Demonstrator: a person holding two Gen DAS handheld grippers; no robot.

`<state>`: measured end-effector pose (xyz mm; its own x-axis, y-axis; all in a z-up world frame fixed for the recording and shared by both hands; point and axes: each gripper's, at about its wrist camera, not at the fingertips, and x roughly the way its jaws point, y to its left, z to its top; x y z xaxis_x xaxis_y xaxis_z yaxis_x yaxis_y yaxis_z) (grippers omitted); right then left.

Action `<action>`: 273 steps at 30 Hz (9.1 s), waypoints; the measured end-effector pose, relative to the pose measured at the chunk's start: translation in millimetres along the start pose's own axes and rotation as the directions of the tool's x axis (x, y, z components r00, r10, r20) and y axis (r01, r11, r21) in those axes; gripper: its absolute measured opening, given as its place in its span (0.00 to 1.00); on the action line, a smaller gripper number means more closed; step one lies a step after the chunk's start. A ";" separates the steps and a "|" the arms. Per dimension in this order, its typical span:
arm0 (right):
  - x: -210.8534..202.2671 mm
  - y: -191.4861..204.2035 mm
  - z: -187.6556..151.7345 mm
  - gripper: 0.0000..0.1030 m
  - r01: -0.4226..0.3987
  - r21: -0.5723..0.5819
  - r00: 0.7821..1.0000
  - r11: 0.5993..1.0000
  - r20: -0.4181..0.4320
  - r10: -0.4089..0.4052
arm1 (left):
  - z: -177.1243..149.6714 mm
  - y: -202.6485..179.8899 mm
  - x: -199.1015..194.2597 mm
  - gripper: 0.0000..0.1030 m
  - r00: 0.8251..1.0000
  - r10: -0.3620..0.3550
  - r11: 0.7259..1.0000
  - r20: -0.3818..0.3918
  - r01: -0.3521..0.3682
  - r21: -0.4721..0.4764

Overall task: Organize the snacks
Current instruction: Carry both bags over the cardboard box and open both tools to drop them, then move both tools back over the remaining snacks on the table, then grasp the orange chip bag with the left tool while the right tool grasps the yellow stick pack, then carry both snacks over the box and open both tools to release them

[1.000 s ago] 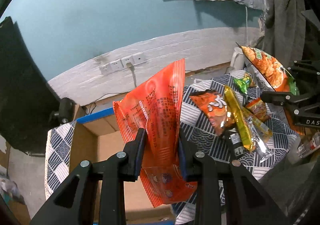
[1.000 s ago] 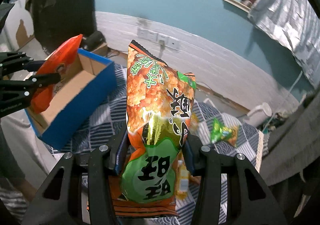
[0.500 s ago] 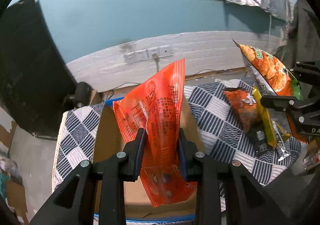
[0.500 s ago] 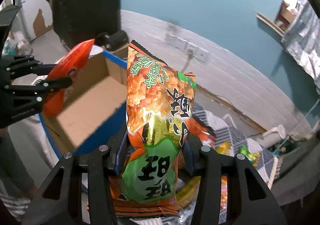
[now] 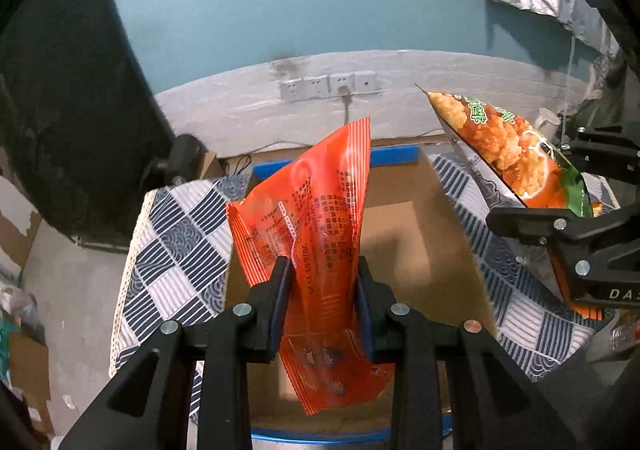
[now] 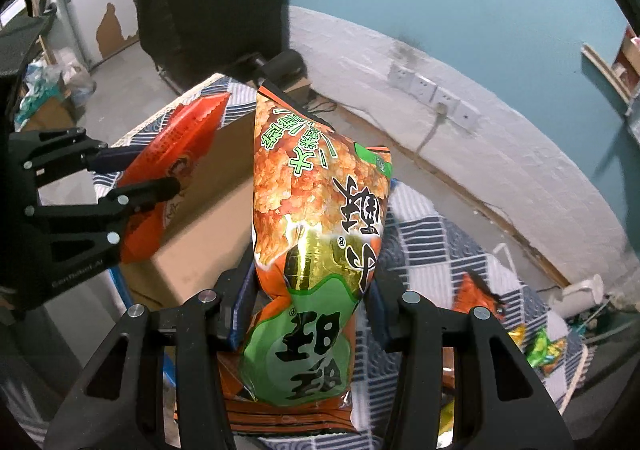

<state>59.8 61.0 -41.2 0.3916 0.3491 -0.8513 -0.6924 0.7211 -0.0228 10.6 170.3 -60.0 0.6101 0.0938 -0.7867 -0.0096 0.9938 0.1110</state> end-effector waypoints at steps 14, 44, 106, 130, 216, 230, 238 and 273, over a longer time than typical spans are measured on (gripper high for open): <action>34.5 15.5 15.0 0.46 -0.053 0.030 0.996 0.998 -0.068 0.055 | -10.4 28.9 30.3 0.25 0.997 0.002 0.997 -0.080 -0.008 -0.080; 2.5 -34.3 -18.8 0.70 0.030 0.115 0.999 0.993 -0.046 -0.025 | 3.0 -24.6 12.2 0.68 0.998 0.019 0.999 -0.053 -0.017 0.049; 55.5 -223.2 -194.1 0.56 0.166 0.498 0.955 0.851 -0.296 -0.013 | 30.4 -242.9 106.9 0.72 0.947 -0.154 0.934 -0.283 0.233 0.270; 3.8 -238.4 -185.3 0.29 0.222 0.461 0.966 0.859 -0.224 -0.130 | 48.0 -261.5 112.5 0.79 0.930 -0.212 0.944 -0.301 0.274 0.182; -82.7 -167.8 -143.6 0.29 0.204 0.240 0.979 0.949 -0.041 -0.200 | 51.7 -187.1 -4.2 0.44 0.995 -0.094 0.958 -0.041 0.102 0.267; -77.8 -111.1 -93.2 0.29 0.135 0.147 0.990 0.980 0.007 -0.138 | 37.7 -109.1 -32.9 0.44 0.997 -0.077 0.980 0.011 0.074 0.185; -53.0 -83.3 -60.8 0.29 0.082 0.117 0.997 0.990 -0.001 -0.083 | 28.1 -62.8 -24.4 0.44 0.999 -0.041 0.992 -0.003 0.041 0.116; 42.0 6.0 25.2 0.41 -0.064 0.060 0.993 0.996 -0.092 0.069 | -3.4 22.1 36.2 0.52 0.986 0.065 0.998 -0.152 -0.063 0.019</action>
<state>87.4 95.0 -63.8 0.2854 0.3414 -0.8956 -0.6784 0.7320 0.0628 29.8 195.8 -88.1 0.4810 0.1667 -0.8607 -0.0336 0.9845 0.1719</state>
